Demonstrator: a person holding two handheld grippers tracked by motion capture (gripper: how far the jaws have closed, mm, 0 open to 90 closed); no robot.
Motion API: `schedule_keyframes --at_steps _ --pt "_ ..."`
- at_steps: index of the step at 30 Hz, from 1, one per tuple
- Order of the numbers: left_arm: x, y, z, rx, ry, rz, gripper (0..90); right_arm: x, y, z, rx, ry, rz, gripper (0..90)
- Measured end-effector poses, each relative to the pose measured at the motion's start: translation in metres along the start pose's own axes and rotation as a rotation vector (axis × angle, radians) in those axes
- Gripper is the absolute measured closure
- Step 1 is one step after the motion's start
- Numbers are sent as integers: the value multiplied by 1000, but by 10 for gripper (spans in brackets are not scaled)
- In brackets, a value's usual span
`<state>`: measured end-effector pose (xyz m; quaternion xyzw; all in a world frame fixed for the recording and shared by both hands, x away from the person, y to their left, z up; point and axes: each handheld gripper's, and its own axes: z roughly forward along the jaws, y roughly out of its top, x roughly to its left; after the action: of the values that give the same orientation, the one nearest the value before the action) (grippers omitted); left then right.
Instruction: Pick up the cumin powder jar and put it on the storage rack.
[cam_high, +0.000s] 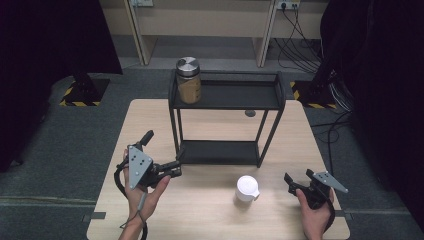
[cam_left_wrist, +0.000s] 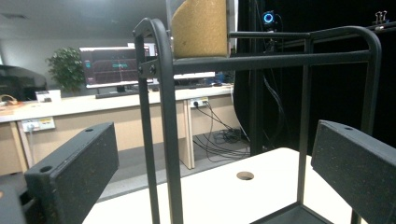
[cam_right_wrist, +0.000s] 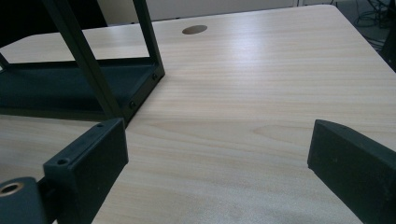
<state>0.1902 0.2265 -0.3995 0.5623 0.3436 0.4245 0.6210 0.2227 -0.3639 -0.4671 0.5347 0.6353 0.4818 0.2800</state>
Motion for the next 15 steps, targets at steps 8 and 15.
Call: schedule_keyframes --at_steps 8,15 --pt "-1 -18 -6 35 16 3 1 0 0 0 -1 0 1 52" --pt "-1 -30 -8 64 30 0 1 0 0 0 1 1 1 52"
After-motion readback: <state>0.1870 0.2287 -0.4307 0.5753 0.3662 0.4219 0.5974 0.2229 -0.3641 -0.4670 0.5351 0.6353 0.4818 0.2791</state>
